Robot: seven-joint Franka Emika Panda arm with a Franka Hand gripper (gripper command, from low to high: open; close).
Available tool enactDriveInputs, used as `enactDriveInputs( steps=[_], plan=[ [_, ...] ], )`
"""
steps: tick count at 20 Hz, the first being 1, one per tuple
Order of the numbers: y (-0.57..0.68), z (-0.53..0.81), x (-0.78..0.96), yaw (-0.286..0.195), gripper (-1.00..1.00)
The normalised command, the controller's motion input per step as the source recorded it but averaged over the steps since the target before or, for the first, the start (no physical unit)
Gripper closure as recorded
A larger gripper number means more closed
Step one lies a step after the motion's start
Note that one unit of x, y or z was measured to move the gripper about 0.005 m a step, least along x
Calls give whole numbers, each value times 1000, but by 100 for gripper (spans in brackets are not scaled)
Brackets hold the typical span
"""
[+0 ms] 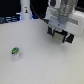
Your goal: Open the kcup holder, insert the kcup into the holder, and close the kcup holder
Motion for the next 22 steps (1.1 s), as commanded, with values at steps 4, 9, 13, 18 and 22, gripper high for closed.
enactDriveInputs(
  steps=[4,9,13,18,22],
  plan=[
    [-343,240,948,-59,100],
    [-359,250,911,-61,100],
    [-160,133,288,-41,-100],
    [-230,346,141,-140,-100],
    [-459,398,135,-218,-100]
  ],
)
